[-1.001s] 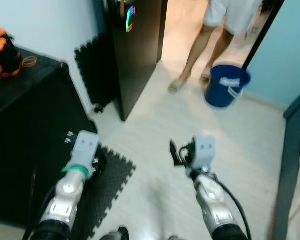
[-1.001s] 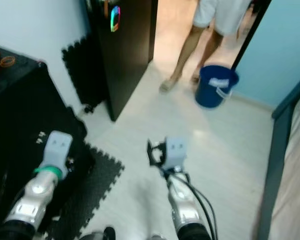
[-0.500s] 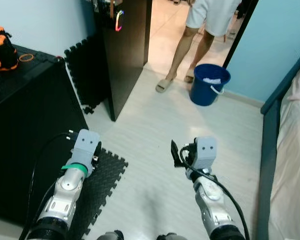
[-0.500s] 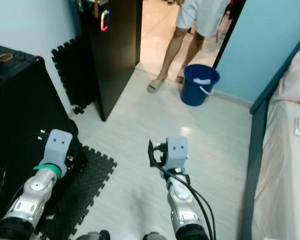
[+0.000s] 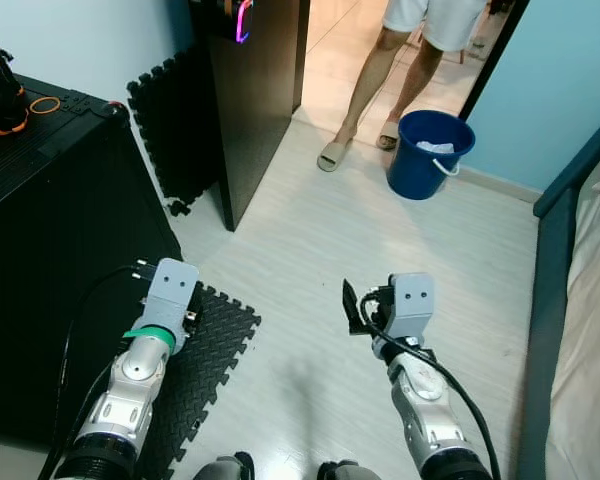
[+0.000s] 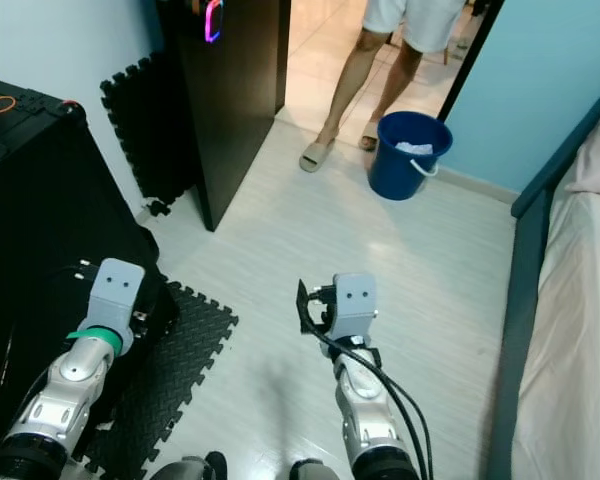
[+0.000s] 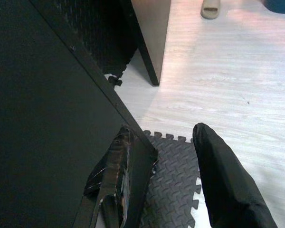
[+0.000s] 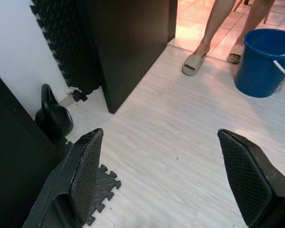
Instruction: Clean up the room
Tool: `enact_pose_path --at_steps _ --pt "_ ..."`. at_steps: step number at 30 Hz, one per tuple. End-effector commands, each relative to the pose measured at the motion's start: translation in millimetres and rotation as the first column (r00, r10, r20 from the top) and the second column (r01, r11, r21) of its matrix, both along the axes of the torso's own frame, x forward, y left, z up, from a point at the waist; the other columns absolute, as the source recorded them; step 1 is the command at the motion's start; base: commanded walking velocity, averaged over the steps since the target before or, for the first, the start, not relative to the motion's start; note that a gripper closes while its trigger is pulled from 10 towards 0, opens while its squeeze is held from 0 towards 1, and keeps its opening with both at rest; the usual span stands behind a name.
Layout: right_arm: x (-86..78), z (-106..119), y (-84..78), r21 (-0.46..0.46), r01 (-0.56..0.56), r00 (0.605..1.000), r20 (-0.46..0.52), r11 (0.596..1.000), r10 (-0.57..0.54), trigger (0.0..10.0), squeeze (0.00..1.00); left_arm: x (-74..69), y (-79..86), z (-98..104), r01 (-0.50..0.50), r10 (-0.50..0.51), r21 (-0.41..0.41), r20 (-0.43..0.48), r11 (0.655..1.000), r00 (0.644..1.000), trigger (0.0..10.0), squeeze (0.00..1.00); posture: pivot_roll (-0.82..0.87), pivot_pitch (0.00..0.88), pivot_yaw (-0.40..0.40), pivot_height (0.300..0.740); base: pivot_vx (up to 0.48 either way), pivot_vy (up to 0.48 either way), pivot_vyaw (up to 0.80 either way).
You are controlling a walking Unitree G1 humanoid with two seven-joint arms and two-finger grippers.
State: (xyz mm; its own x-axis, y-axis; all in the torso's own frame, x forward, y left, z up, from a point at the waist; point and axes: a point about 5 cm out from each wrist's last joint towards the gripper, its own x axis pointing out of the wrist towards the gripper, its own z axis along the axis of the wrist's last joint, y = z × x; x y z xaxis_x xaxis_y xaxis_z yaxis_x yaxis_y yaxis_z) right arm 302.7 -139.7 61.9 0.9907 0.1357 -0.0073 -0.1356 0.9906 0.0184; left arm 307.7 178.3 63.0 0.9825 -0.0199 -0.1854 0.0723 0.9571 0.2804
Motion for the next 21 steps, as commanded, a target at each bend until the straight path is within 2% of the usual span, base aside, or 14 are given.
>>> enact_pose_path --at_steps 1,6,8,9,10,13,15,16,17,18,20,21 --pt "-3.1 -4 0.9 0.005 0.000 1.000 -0.015 1.000 0.001 10.0 0.00 -4.1 -0.3 -7 0.005 -0.005 -0.005 -0.024 1.000 1.000 10.0 0.00 -0.02 0.054 0.064 0.740 0.000 0.000 0.00" --pt "-4.7 -7 0.7 -0.002 0.001 1.000 -0.028 1.000 -0.001 10.0 0.00 -5.3 -2.8 -8 0.029 -0.029 -0.009 -0.024 1.000 0.999 10.0 0.00 -0.02 0.054 0.064 0.740 0.000 0.000 0.00" --pt "-7.7 -17 -0.9 -0.061 0.004 0.997 -0.072 0.998 -0.008 10.0 0.00 -7.0 -4.2 -13 0.065 -0.065 -0.015 -0.044 0.998 0.997 10.0 0.00 -0.02 0.058 0.060 0.740 0.000 0.000 0.00" --pt "-7.7 -17 -0.9 -0.061 0.004 0.997 -0.072 0.998 -0.008 10.0 0.00 -7.0 -4.2 -13 0.065 -0.065 -0.015 -0.044 0.998 0.997 10.0 0.00 -0.02 0.058 0.060 0.740 0.000 0.000 0.00" --pt "-11.6 -27 -5.1 -0.110 0.022 0.993 -0.111 0.994 -0.034 10.0 0.00 -8.7 -4.8 -18 0.106 -0.106 0.004 -0.064 0.994 0.992 10.0 0.00 -0.02 0.062 0.057 0.740 0.000 0.000 0.00" --pt "-15.7 -36 -9.6 -0.146 0.037 0.987 -0.148 0.989 -0.059 10.0 0.00 -10.7 -4.6 -23 0.143 -0.140 0.031 -0.084 0.989 0.987 10.0 0.00 -0.02 0.062 0.057 0.740 0.000 0.000 0.00" --pt "-29.5 -59 -20.9 -0.206 0.048 0.963 -0.249 0.977 -0.100 10.0 0.00 -19.2 3.7 -38 0.194 -0.177 0.122 -0.140 0.973 0.974 10.0 0.00 -0.02 0.071 0.055 0.740 0.000 0.000 0.00" --pt "-29.5 -59 -20.9 -0.206 0.048 0.963 -0.249 0.977 -0.100 10.0 0.00 -19.2 3.7 -38 0.194 -0.177 0.122 -0.140 0.973 0.974 10.0 0.00 -0.02 0.071 0.055 0.740 0.000 0.000 0.00" --pt "-35.8 -67 -23.8 -0.219 0.043 0.952 -0.288 0.975 -0.107 10.0 0.00 -24.0 10.1 -46 0.194 -0.167 0.144 -0.178 0.971 0.970 10.0 0.00 -0.02 0.072 0.054 0.740 0.000 0.000 0.00" --pt "-41.4 -74 -23.6 -0.227 0.027 0.941 -0.322 0.974 -0.101 10.0 0.00 -28.3 21.2 -55 0.113 -0.088 0.103 -0.223 0.988 0.971 10.0 0.00 -0.03 0.073 0.053 0.740 0.000 0.000 0.00" --pt "-45.9 -79 -21.2 -0.228 0.007 0.935 -0.345 0.974 -0.088 10.0 0.00 -33.7 32.5 -65 -0.023 0.025 0.012 -0.280 1.000 0.960 10.0 0.00 -0.03 0.072 0.048 0.740 0.000 0.000 0.00" --pt "-45.9 -79 -21.2 -0.228 0.007 0.935 -0.345 0.974 -0.088 10.0 0.00 -33.7 32.5 -65 -0.023 0.025 0.012 -0.280 1.000 0.960 10.0 0.00 -0.03 0.072 0.048 0.740 0.000 0.000 0.00"
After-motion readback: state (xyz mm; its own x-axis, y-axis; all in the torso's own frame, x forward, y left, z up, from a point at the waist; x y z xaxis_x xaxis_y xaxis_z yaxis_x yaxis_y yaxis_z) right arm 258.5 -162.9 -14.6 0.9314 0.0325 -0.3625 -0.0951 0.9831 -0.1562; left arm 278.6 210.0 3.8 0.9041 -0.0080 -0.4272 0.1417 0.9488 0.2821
